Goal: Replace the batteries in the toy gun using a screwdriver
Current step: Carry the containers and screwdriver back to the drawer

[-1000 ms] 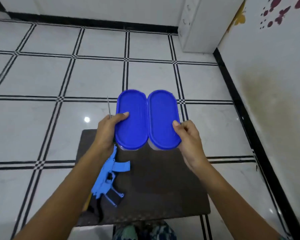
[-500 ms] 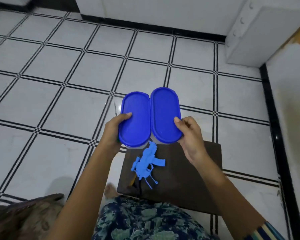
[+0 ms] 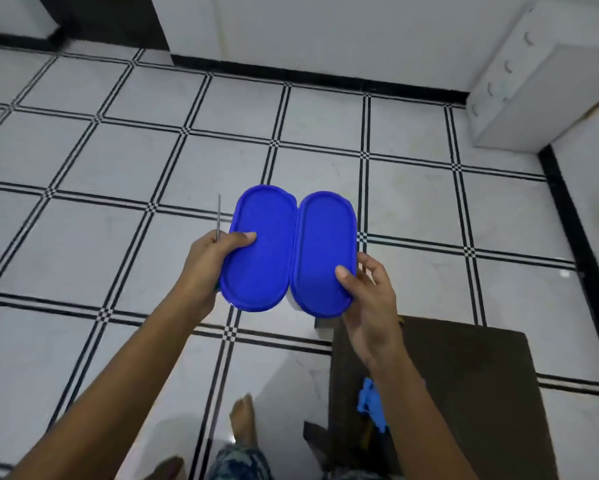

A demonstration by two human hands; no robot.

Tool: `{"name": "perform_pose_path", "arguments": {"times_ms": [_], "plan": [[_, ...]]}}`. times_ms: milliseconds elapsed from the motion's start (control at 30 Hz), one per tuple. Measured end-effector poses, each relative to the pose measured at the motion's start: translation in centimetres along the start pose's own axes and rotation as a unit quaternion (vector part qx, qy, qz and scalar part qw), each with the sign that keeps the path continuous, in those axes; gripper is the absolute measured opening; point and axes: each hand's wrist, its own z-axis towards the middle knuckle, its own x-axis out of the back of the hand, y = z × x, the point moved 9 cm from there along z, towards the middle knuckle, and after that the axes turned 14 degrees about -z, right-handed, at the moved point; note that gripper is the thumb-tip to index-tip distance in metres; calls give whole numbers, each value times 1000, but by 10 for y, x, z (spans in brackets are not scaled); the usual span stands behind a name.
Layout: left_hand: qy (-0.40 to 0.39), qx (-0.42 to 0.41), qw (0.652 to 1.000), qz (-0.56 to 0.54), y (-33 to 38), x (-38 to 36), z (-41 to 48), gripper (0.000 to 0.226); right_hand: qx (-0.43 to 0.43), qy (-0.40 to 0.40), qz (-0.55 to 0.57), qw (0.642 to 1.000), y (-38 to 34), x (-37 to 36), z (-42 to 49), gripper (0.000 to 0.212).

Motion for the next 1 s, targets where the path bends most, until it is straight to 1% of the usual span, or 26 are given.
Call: {"name": "perform_pose_path", "arguments": {"times_ms": [33,133,167,200,233,267,333,433,533,600,633,700,733,833,867,1000], "plan": [[-4,-1,1000,10,14,6,8,45,-13,-7,1,1000,1,-14,6,60],[-30,2,999,25,46,10,45,61,-58,-29,14,998,3,-43,38,91],[-37,5,999,31,53,5,57,61,-70,-37,17,997,-2,-48,50,97],[-43,8,999,30,60,-2,71,58,-77,-49,12,996,-9,-52,61,98],[-56,15,998,34,66,-13,89,55,-70,-57,6,996,-20,-52,75,91],[-69,17,997,44,71,-25,104,53,-65,-58,-7,996,-31,-52,88,80],[-94,29,993,68,78,-55,138,56,-55,-36,-20,998,-55,-44,114,65],[-120,61,988,76,83,-100,189,54,-45,-1,-8,999,-82,-30,155,61],[-142,81,983,86,95,-150,243,64,-44,38,4,998,-109,-10,205,58],[-154,89,979,96,114,-192,286,72,-43,51,14,998,-141,1,253,56],[-159,95,978,95,121,-210,305,70,-46,55,10,997,-156,5,273,55],[-175,108,975,85,139,-251,345,56,-42,61,14,997,-192,12,319,53],[-180,109,974,78,152,-276,370,56,-36,70,16,997,-215,17,348,53],[-199,112,970,83,182,-343,441,71,-30,99,26,994,-272,34,425,56],[-208,110,968,87,189,-362,461,72,-30,108,31,993,-286,38,447,56],[-250,140,955,73,205,-451,562,66,-22,123,56,991,-341,66,555,47]]}}
